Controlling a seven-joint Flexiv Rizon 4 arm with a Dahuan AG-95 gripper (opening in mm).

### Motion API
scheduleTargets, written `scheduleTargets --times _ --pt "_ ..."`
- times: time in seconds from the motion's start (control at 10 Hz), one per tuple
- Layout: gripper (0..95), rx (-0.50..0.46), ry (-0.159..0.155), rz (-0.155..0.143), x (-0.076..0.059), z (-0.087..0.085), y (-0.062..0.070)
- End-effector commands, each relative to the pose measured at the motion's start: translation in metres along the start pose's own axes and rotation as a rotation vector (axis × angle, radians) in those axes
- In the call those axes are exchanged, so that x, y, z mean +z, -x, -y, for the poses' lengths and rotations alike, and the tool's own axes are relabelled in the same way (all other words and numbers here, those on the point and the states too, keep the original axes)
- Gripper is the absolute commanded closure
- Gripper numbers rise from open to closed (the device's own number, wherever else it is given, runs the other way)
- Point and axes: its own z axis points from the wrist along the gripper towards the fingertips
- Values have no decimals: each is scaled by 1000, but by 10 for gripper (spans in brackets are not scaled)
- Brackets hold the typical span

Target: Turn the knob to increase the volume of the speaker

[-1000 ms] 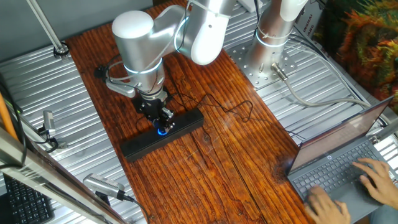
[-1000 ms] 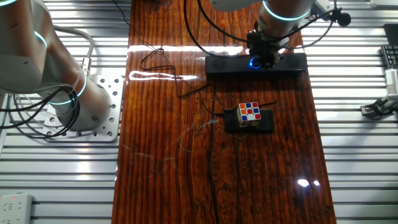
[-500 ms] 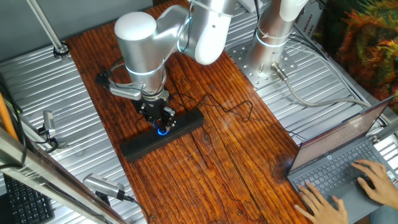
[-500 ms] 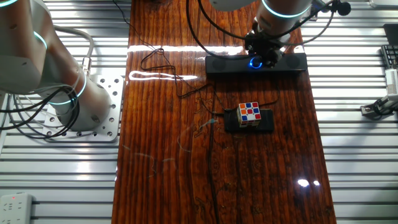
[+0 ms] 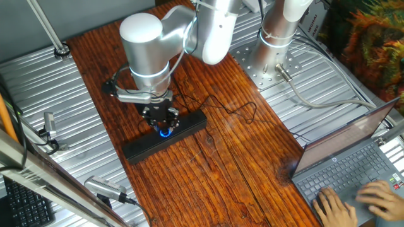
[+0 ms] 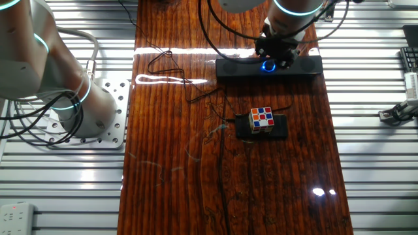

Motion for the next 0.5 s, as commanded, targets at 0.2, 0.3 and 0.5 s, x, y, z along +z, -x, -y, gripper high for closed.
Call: scheduleTargets --times 0.2,0.3,0.5 --pt "570 -154 -9 -11 0 0 1" --pt "570 -190 -8 -12 0 0 1" --pt "570 -260 -8 -13 0 0 2"
